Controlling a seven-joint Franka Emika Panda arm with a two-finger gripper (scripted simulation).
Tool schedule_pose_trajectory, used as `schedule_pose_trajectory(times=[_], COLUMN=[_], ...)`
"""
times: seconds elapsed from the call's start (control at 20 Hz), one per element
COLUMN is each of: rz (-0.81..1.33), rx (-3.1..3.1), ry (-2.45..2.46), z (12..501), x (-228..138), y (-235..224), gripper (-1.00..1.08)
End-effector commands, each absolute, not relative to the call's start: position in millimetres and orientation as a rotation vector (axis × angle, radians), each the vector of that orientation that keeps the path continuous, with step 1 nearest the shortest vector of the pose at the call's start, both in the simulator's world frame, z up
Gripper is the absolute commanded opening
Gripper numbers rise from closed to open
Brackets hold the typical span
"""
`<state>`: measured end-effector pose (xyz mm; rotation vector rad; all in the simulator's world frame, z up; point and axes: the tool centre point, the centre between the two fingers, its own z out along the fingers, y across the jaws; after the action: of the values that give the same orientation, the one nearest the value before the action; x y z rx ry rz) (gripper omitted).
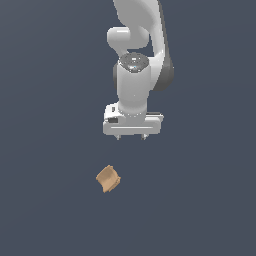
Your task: Pick up the object and move it to a goal position.
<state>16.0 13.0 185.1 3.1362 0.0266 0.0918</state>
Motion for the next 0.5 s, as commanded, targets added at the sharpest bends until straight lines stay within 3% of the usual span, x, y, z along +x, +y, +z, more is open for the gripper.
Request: schedule_pose_trajectory(times=[0.0, 0.45], rz=[0.092, 0.098], rx=[3.136, 3.108], ry=[0.027, 0.093], z=[185.1, 188.2], x=[16.0, 15.6], y=[13.0, 6.0], gripper=[1.0, 1.0])
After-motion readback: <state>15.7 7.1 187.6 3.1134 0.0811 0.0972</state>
